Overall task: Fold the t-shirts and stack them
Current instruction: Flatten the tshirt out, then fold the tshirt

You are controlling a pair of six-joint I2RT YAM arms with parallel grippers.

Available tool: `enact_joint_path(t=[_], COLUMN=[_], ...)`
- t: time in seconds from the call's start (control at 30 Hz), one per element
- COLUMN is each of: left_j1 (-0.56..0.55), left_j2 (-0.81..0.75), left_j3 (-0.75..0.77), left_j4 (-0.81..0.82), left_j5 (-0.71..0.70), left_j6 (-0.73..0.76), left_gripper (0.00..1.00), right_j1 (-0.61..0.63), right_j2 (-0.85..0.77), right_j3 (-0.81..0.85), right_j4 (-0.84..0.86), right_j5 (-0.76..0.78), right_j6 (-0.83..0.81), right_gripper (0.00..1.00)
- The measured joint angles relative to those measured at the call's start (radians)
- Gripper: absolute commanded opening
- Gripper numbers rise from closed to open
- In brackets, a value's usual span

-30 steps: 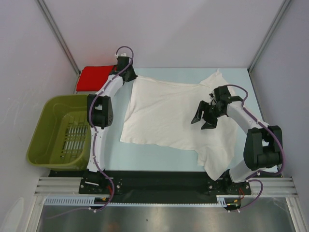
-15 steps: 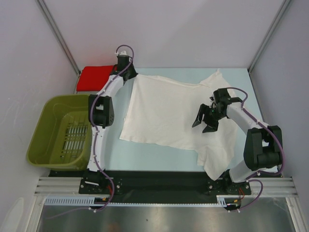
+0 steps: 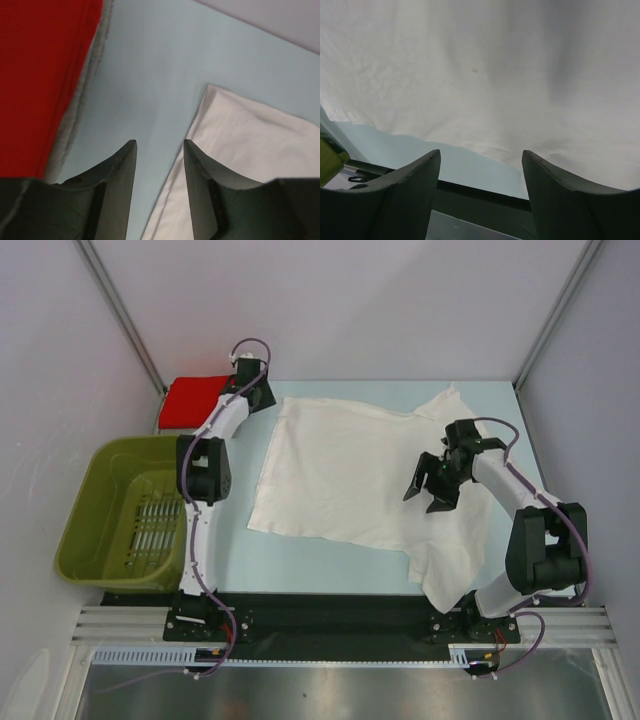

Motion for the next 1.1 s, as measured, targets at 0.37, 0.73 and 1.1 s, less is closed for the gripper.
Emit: enact_joint_path(t=[0.37,0.73,1.1], left_j1=[0.002,-0.103,-0.11], left_j2=[-0.686,-1.186,-1.279], left_j3=[-0.668,-1.363,-1.61], left_j4=[-0.079,-0.198,-0.148], left_j5=[-0.011,0.014,0.005], left_j6=[0.003,-0.245,-0.446], left_gripper=[0.49,0.51,0.57], right_j1=[-0.014,0.029,0.065], right_j2=[-0.005,-0.152,-0.33], right_j3=[0.026,-0.113,-0.207], right_j4=[-0.055,0.011,0.034], right_j5=[0.109,0.066,0.033], right_j6=[0.007,0.031,0.05], right_gripper=[0.77,0.77,0.78])
